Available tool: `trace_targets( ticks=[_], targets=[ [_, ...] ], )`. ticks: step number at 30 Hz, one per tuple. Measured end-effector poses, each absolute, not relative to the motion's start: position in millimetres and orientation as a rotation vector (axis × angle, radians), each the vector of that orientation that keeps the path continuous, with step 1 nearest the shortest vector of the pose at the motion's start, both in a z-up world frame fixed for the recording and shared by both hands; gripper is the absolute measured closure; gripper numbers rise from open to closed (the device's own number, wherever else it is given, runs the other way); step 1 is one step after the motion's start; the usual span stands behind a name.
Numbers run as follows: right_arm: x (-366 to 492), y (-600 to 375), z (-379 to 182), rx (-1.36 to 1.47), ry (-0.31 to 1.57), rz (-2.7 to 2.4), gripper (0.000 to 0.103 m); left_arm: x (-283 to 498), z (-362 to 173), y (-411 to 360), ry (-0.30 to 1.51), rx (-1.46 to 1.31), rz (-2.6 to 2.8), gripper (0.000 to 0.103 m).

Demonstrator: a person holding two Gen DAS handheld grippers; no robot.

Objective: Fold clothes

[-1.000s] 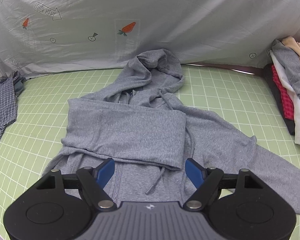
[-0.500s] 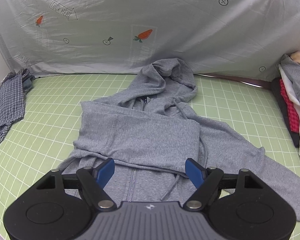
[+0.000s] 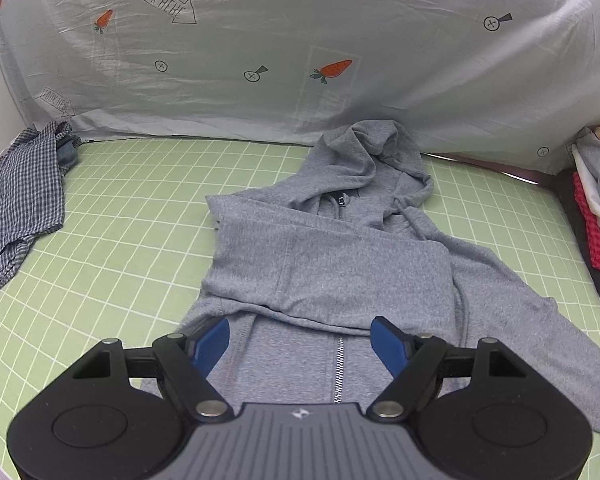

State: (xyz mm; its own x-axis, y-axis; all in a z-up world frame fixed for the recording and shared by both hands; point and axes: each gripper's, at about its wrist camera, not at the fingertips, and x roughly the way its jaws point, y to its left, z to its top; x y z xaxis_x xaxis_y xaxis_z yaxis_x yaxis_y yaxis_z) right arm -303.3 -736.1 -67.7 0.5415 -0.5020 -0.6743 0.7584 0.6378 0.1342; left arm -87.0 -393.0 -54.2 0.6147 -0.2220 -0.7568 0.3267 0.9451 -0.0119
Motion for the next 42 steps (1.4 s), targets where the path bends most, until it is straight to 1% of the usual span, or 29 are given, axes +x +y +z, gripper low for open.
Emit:
trace_targets(
  ticks=[9, 20, 22, 24, 25, 27, 29, 33, 38, 40, 42],
  targets=[
    [-199.9, -658.8, -61.4, 0.424, 0.639, -0.639, 0.094, -29.9, -66.8, -354.2, 0.878, 0.14, -0.337, 0.025],
    [-30.9, -575.1, -74.9, 0.327, 0.726, -0.336, 0.093, 52.2, -117.0, -335.1, 0.989, 0.135, -0.268, 0.025],
    [-8.4, -563.3, -83.0, 0.329, 0.761, -0.294, 0.087, 58.8, -124.6, -334.6, 1.007, 0.139, -0.261, 0.025],
    [0.8, -558.9, -94.4, 0.357, 0.806, -0.281, 0.062, 59.4, -128.4, -334.4, 1.022, 0.142, -0.25, 0.025],
    [0.3, -558.3, -98.2, 0.372, 0.817, -0.288, 0.058, 58.5, -128.8, -334.6, 1.027, 0.142, -0.247, 0.025],
    [-14.3, -566.2, -98.0, 0.368, 0.816, -0.335, 0.037, 54.8, -127.5, -337.2, 1.027, 0.146, -0.248, 0.025],
    [-30.8, -575.5, -96.7, 0.359, 0.812, -0.387, 0.026, 50.2, -124.8, -343.4, 1.024, 0.155, -0.254, 0.025],
    [-76.7, -606.8, -92.5, 0.349, 0.805, -0.536, 0.018, 37.9, -114.9, -367.1, 1.005, 0.192, -0.309, 0.025],
    [-146.2, -651.0, -104.8, 0.385, 0.838, -0.757, 0.015, 24.6, -109.0, -408.8, 0.981, 0.252, -0.41, 0.025],
    [-171.4, -665.4, -114.5, 0.43, 0.857, -0.827, 0.014, 23.3, -112.0, -425.6, 0.983, 0.271, -0.448, 0.027],
    [-189.9, -678.8, -124.7, 0.488, 0.879, -0.887, 0.014, 23.6, -116.7, -441.7, 0.994, 0.283, -0.483, 0.033]
  ],
)
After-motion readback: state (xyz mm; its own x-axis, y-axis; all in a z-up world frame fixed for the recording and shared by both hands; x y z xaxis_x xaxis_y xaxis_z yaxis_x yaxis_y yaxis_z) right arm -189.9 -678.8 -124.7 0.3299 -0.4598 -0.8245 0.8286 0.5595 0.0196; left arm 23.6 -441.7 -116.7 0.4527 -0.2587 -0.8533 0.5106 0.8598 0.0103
